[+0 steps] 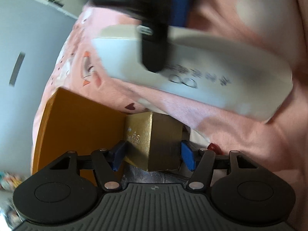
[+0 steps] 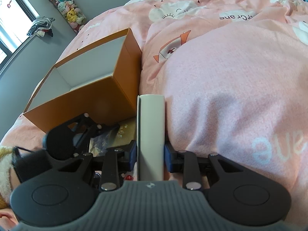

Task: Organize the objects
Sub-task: 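Carry both items over the orange box while the right gripper releases the white case inside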

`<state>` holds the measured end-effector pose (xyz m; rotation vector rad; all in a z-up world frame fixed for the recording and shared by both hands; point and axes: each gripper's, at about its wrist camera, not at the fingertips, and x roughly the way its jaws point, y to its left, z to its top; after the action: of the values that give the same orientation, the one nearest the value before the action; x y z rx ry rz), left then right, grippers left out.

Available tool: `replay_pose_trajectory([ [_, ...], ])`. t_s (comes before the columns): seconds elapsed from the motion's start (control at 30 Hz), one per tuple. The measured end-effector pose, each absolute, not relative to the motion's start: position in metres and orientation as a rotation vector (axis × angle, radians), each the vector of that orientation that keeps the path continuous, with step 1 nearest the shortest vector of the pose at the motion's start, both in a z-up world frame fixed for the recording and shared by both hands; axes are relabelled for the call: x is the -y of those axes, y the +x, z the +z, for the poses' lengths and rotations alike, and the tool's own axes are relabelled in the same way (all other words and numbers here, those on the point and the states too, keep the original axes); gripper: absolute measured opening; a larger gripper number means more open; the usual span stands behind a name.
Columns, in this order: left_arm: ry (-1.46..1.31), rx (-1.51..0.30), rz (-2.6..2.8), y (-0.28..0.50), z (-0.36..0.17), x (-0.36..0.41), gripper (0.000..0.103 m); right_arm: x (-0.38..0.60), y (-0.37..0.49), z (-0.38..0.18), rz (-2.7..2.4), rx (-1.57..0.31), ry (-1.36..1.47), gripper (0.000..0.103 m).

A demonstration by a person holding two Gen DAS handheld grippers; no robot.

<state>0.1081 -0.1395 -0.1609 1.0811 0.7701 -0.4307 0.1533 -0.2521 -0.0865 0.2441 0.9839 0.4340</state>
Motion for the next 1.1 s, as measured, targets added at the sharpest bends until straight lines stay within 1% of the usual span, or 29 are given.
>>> replay_pose_trajectory([
  [0.03, 1.042, -0.771, -0.431, 0.107, -0.154, 0.136, 0.065, 0.252, 0.153, -0.086, 0.434, -0.984, 0.241, 0.031],
  [0.1, 0.97, -0.77, -0.425, 0.106, -0.14, 0.13, 0.061, 0.251, 0.152, -0.084, 0.438, -0.983, 0.238, 0.031],
  [0.27, 0.765, -0.763, -0.404, 0.1, -0.102, 0.111, 0.059, 0.252, 0.149, -0.078, 0.437, -0.985, 0.255, 0.031],
  [0.43, 0.587, -0.749, -0.383, 0.091, -0.064, 0.095, 0.055, 0.25, 0.147, -0.065, 0.448, -0.981, 0.272, 0.031],
  [0.63, 0.411, -0.697, -0.376, 0.089, -0.016, 0.075, 0.055, 0.245, 0.147, -0.032, 0.476, -0.94, 0.24, 0.031],
  [0.8, 0.293, -0.624, -0.34, 0.086, 0.031, 0.044, 0.055, 0.235, 0.166, 0.013, 0.529, -0.864, 0.229, 0.031],
  [0.97, 0.291, -0.546, -0.201, 0.123, 0.059, 0.018, 0.055, 0.202, 0.199, 0.056, 0.588, -0.746, 0.184, 0.031],
  [1.1, 0.274, -0.575, -0.155, 0.157, 0.06, -0.008, 0.055, 0.166, 0.235, 0.069, 0.608, -0.711, 0.147, 0.031],
])
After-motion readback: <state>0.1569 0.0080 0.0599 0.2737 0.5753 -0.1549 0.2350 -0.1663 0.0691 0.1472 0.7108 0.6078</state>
